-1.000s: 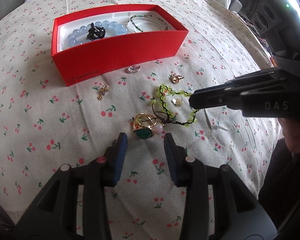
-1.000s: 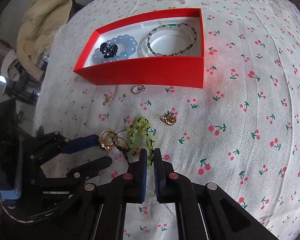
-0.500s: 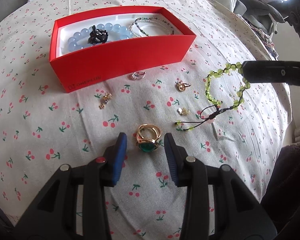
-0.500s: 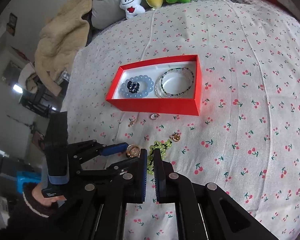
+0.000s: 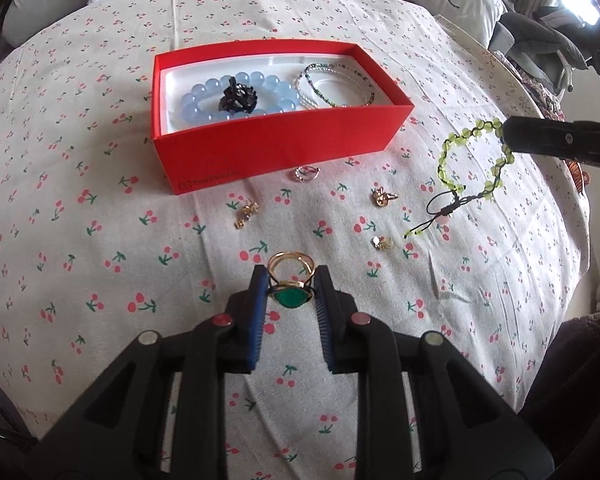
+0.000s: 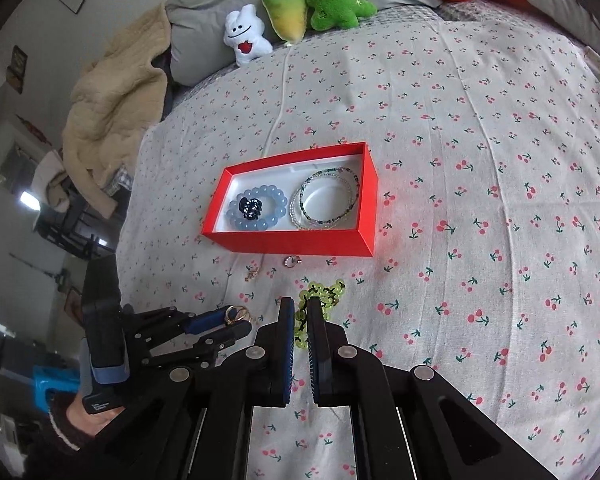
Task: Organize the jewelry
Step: 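Carry the ring and green bracelet into the red box and release them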
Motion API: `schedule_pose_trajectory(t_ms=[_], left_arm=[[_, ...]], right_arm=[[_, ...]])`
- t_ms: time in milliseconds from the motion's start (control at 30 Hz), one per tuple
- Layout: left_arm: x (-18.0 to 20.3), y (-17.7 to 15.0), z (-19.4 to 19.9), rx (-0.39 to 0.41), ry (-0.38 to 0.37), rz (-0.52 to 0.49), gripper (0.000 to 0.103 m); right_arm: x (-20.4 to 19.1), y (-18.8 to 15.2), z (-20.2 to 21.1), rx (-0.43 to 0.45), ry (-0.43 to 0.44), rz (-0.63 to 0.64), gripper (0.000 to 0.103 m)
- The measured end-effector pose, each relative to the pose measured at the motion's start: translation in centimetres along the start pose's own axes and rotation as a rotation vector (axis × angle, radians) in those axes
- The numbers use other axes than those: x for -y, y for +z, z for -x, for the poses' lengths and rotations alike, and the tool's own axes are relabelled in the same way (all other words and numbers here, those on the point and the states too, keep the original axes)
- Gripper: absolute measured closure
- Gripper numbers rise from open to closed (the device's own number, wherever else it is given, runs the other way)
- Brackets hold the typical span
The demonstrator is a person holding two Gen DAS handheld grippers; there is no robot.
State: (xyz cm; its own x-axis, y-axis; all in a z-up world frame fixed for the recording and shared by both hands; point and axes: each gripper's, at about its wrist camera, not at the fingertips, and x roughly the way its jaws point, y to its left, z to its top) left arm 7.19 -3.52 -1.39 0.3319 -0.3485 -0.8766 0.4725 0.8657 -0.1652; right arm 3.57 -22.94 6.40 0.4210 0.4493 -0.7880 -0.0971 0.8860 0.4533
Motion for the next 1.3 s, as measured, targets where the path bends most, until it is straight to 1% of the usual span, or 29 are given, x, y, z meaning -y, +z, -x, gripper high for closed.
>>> schedule_pose_trajectory(t_ms=[300,433,633,800,1033,1300], left_arm=[[-2.0,2.6,3.4,0.106,-0.002,0.066,0.078],[-2.7,3.9,3.7,0.138,0.003,0.085,0.078],[-3.0,5.7,3.3,0.191,0.001,0.082,0.078],[-3.8,6.7,2.0,0.198,0.019,0.106,0.078],[-4.2,7.3,0.4,0.187,0.06,0.103,0.078],[-4.1,7.8,-0.4,0.187,0.075,0.108,0.078]], right_arm=[[-1.7,2.0,1.1,0.088,0.026,-0.001,0.097],[-2.3,3.3,1.1,0.129,0.034,-0.008,0.097],[-2.9,5.3,0.5,0.19,0.04,-0.02,0.097],[-2.8,6.8,-0.5,0.217,0.06,-0.046,0.097],[-3.0,7.8,-1.9,0.236,0.08,-0.051,0.097],[-2.5,8.5,-3.4,0.231,0.063,-0.05,0.097]])
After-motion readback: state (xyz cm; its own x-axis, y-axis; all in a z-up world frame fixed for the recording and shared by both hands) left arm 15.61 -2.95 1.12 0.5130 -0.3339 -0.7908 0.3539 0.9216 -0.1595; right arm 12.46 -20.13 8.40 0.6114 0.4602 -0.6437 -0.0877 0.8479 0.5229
